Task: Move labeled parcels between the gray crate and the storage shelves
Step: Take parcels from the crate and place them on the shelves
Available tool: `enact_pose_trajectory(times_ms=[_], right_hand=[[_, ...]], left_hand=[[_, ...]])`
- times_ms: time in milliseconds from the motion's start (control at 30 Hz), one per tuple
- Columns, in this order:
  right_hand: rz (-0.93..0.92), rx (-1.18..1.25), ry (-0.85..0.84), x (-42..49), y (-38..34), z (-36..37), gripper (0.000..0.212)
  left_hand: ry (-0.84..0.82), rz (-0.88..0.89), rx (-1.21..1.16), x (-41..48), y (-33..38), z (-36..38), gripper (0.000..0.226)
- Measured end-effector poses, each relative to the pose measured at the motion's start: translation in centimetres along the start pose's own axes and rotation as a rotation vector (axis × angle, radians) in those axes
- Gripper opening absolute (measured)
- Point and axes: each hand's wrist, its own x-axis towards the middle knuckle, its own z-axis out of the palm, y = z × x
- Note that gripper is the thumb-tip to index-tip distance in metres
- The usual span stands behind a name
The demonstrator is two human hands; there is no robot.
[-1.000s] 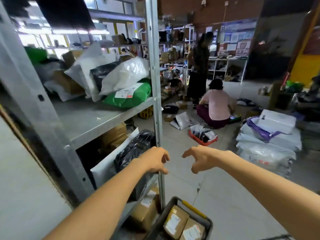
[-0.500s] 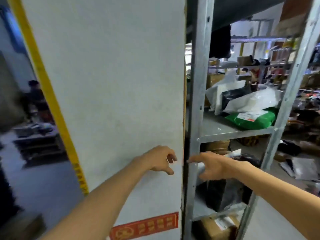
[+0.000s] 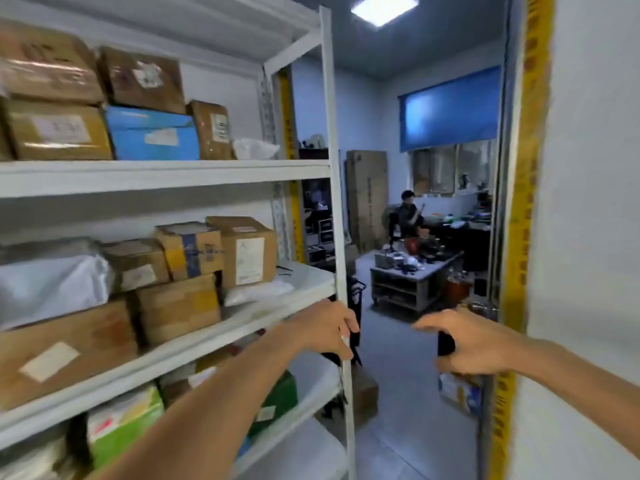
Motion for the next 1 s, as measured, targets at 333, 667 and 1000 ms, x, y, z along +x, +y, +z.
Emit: enact_pose_trajectory(times_ms=[333,667,1000], right_hand=[[-0.480,0.056,0.024,8.4,-27.3,-2.6,0.063],[-0.885,0.033,0.150,8.9,-49.0,-4.7,0.061],[-1.098,0.154,0.168,9.2,-56.8,-6.1,0.061]], left_hand=[[0.258,-0.367,0.161,-22.9,-13.4,-11.5,0.041],[0.470,-0.658,0.229,-41.0,-18.6,-17.2,0.044],[0.671,-0.874,0.248,-50.1,-21.5,-19.6,0.045]])
